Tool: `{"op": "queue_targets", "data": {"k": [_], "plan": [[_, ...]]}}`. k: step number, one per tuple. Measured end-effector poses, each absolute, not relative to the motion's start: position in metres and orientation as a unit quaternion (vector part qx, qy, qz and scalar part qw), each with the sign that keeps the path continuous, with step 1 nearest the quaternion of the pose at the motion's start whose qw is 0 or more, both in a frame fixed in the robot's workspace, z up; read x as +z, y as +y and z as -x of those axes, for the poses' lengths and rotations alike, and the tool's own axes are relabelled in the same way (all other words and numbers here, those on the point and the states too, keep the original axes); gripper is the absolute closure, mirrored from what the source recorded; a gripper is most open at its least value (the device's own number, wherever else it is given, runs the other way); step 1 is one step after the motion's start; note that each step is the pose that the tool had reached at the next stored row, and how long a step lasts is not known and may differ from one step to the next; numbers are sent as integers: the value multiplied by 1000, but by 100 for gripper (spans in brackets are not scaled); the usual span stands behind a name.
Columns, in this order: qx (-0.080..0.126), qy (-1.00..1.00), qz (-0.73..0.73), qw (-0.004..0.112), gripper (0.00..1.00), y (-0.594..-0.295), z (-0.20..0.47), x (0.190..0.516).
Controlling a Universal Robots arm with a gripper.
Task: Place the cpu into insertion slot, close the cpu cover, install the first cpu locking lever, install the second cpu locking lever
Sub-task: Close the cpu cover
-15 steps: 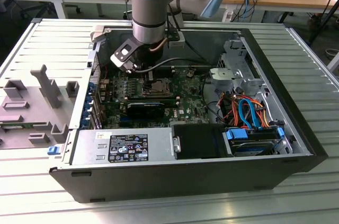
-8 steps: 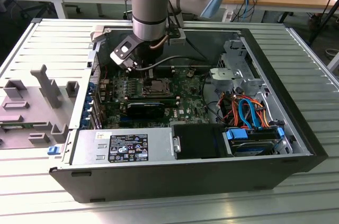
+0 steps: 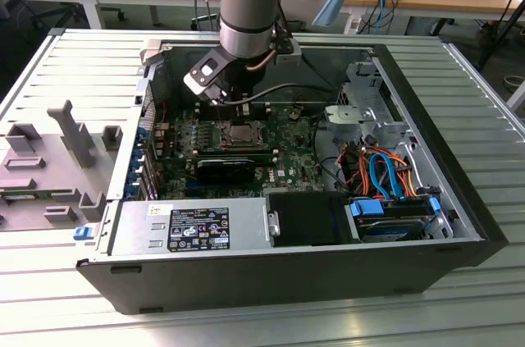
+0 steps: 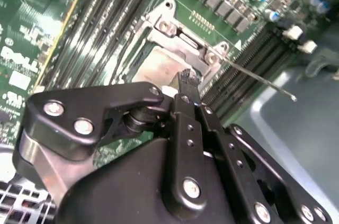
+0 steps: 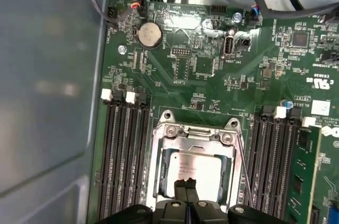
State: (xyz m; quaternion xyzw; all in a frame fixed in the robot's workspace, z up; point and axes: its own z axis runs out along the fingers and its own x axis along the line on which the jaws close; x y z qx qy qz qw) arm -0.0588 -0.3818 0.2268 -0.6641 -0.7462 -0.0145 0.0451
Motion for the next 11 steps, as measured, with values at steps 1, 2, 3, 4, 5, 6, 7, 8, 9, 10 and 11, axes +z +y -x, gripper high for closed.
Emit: {"op": "queue_targets", "data": {"k": [1,2,3,4,5,6,7,8,9,10,11], "plan": [[-15,-746,664,46,89,-382,59,231],[-15,-746,664,46,89,-382,59,235],[-15,-746,664,46,89,-382,59,238],[-16,-746,664,47,89,-382,59,244],[-16,-746,664,47,89,-382,59,248],[-16,-746,664,47,89,-382,59,250],[-16,-746,664,47,89,-382,59,252],[-16,-746,664,47,89,-382,59,253],[-16,-746,664,47,89,-382,59,254],[-16,-746,664,47,89,-382,59,254],[-16,-746,664,47,89,-382,59,254]]}}
